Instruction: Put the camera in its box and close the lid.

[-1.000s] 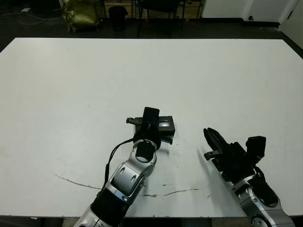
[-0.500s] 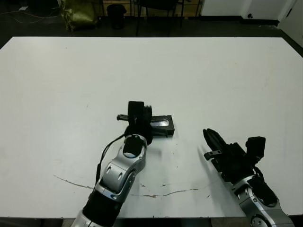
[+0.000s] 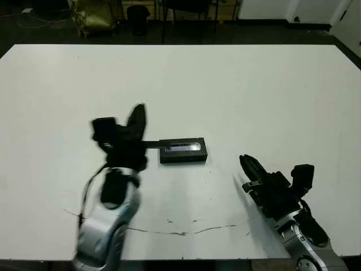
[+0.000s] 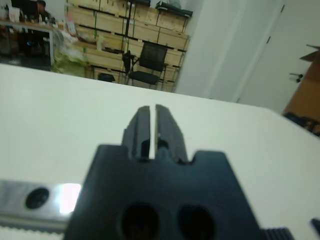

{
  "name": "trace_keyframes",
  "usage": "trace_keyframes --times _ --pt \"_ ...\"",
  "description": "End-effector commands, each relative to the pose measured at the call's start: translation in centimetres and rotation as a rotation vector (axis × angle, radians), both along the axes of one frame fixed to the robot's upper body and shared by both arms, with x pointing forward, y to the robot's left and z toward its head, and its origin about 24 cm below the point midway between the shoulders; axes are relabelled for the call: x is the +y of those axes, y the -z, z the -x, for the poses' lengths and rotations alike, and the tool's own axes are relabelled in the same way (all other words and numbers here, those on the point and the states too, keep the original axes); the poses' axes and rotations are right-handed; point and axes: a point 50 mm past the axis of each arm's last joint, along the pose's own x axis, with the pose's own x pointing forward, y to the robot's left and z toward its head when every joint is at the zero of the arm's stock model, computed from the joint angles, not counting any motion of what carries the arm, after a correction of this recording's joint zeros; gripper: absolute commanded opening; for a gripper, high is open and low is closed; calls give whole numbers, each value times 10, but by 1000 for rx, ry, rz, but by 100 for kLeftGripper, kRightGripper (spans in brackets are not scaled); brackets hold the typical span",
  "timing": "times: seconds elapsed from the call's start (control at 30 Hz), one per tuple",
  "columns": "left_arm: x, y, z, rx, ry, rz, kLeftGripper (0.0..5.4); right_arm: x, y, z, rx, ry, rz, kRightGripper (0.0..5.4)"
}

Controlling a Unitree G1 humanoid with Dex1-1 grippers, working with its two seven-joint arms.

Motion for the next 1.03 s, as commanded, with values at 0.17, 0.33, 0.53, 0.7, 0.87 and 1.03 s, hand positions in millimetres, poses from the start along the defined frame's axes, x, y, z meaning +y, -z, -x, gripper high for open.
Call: trace_keyframes --times 0.17,0.33,0.53,0.7,0.87,1.03 --pt "40 26 20 29 -42 -4 2 3 2 3 -12 -3 -32 0" --pt "54 45 29 29 -70 -15 2 4 10 2 -25 22 -68 0" --pt "52 63 34 69 -44 88 2 6 14 1 -9 60 -55 0" --pt "50 75 30 54 -66 24 2 9 18 0 -20 79 -71 0" --pt "45 82 30 80 -76 35 2 9 22 0 -46 81 -53 0" --pt "45 83 29 71 -77 53 2 9 21 0 -28 89 -61 0"
